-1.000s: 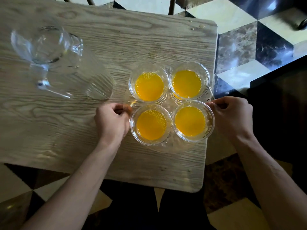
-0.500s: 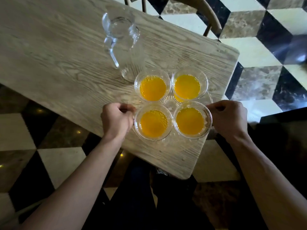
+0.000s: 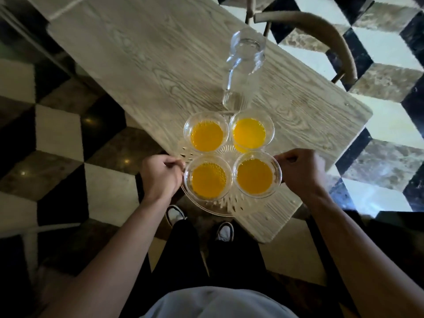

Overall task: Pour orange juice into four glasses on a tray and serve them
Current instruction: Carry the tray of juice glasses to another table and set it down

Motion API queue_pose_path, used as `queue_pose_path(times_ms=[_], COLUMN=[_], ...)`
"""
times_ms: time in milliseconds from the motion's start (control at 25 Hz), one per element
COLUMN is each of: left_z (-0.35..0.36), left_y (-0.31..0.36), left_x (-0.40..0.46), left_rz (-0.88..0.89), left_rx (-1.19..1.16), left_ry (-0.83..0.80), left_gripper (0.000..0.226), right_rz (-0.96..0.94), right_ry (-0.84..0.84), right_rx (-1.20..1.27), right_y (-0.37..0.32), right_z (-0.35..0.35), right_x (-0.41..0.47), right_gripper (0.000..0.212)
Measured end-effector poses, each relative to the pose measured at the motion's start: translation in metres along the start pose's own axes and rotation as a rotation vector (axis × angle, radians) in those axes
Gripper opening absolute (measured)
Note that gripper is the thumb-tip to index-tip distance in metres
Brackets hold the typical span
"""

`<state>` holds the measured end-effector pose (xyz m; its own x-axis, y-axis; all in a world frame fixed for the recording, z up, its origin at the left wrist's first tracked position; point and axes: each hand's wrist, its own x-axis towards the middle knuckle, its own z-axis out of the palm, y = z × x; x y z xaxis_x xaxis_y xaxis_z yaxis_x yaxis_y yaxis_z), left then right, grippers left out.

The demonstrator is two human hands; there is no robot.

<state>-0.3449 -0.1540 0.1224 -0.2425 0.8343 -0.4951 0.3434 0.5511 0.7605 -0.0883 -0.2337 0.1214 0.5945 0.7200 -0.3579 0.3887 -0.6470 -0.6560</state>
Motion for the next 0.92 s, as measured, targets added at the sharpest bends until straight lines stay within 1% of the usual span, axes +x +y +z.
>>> queue_pose_path(times_ms=[160, 320, 400, 520, 600, 760, 920], left_z=[-0.042, -0.087, -0.112, -0.147, -0.172, -0.221, -0.269], left_y=[-0.014, -0.027, -0.034, -0.043, -0.050, -0.064, -0.078], left_x=[0.005, 0.015, 0.021, 0.031, 0.040, 0.061, 0.085], left_rz=[-0.108, -0.186, -0.220, -0.244, -0.252, -0.274, -0.283], left_rx=[-0.176, -0.283, -0.298, -0.378, -0.423, -0.454, -0.455], left_ry=[0.096, 0.182, 0.231, 0.279, 0.306, 0.353, 0.379], left_gripper=[0.028, 0.043, 0.045, 0.036, 0.034, 0.024, 0.020], right_rz=[-0.079, -0.151, -0.184, -0.232, -0.247, -0.258, -0.326], right_ry=[-0.070, -0.128, -0.158, -0.206, -0.241, -0.271, -0.312], right_rx=[-0.021, -0.055, -0.068, -0.094, -0.112, -0.155, -0.198], right_y=[-0.035, -0.070, -0.092, -0.120, -0.142, -0.190, -0.232], right_z=[0.030, 0.064, 0.084, 0.114, 0.136, 0.183, 0.227], right_x=[-0.004, -0.010, -0.015, -0.025, -0.031, -0.046, -0.060], right_gripper=[0.005, 0.006, 0.006, 0.004, 0.003, 0.011, 0.015])
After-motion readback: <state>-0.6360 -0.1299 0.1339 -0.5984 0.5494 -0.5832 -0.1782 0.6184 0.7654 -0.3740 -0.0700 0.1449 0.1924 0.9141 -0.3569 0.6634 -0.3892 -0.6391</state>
